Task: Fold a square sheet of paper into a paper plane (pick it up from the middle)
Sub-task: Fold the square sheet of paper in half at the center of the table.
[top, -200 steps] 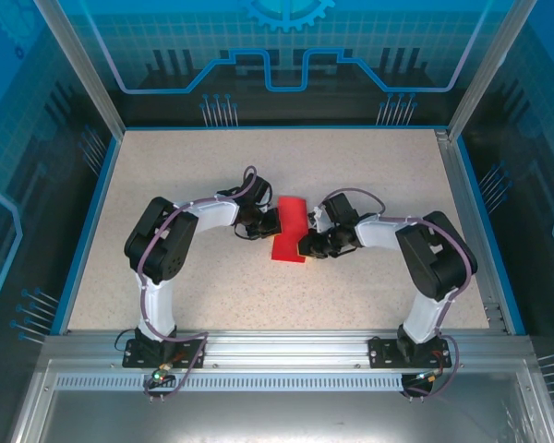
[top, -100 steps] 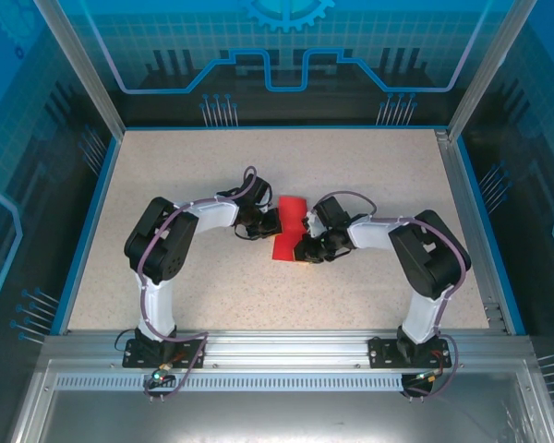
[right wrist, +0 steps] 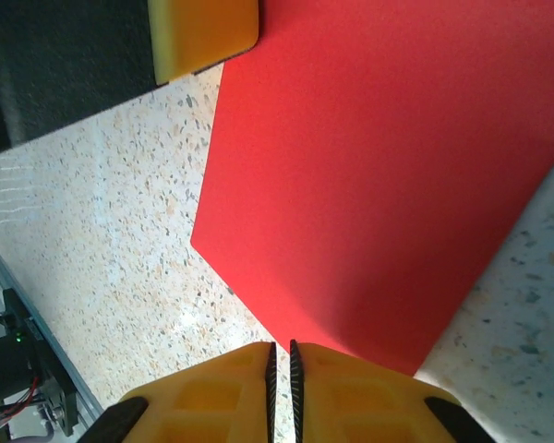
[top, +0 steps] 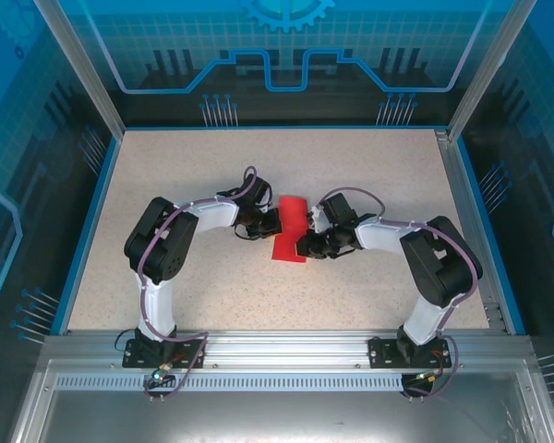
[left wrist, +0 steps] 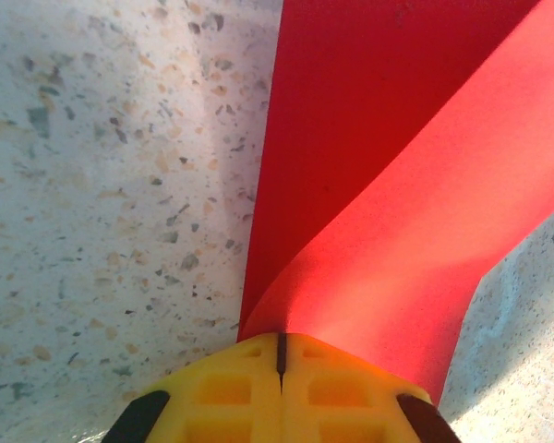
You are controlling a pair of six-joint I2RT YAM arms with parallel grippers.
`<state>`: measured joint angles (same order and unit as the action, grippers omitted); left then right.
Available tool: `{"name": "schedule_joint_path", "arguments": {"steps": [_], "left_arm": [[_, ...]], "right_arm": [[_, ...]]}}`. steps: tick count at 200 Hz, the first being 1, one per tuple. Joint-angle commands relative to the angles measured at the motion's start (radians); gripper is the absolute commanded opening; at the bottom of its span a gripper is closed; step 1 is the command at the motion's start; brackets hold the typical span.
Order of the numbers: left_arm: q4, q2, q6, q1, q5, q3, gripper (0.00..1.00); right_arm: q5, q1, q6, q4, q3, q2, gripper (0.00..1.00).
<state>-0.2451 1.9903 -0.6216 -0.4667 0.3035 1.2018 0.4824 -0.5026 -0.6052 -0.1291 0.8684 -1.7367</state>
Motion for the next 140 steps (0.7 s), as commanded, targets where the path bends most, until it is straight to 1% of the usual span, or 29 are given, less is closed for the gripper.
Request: {"name": "schedule_joint_path", "arguments": {"steps": [1, 18, 54, 85, 90, 109, 123, 140], "left_arm": [[-0.085, 0.051, 0.027, -0.006, -0.033, -0.030, 0.00], [-0.088, 0.051, 0.027, -0.007, -0.035, -0.031, 0.00], [-0.086, 0.050, 0.028, -0.006, -0.032, -0.034, 0.00], [-0.089, 0.048, 0.037, -0.007, -0.029, -0.037, 0.00], [-0.088, 0.048, 0.038, -0.007, -0.028, -0.038, 0.00], [-0.092, 0.048, 0.040, -0.006, -0.027, -0.041, 0.00], [-0.092, 0.048, 0.042, -0.006, -0.026, -0.043, 0.00], [-0.095, 0.048, 0.044, -0.007, -0.026, -0.044, 0.00]], "right_arm": [[0.037, 0.003, 0.003, -0.005, 0.003, -0.038, 0.15], [0.031, -0.005, 0.008, -0.009, -0.002, -0.064, 0.15], [-0.027, -0.011, 0.043, -0.081, -0.012, -0.076, 0.15], [-0.014, -0.003, 0.041, -0.103, 0.005, -0.023, 0.16], [-0.016, 0.005, 0.039, -0.098, 0.036, -0.008, 0.16], [0.014, 0.058, 0.000, -0.039, 0.051, 0.021, 0.16], [0.052, 0.104, -0.015, 0.002, 0.077, -0.002, 0.16], [0.066, 0.119, 0.005, -0.009, 0.143, -0.059, 0.16]]}}
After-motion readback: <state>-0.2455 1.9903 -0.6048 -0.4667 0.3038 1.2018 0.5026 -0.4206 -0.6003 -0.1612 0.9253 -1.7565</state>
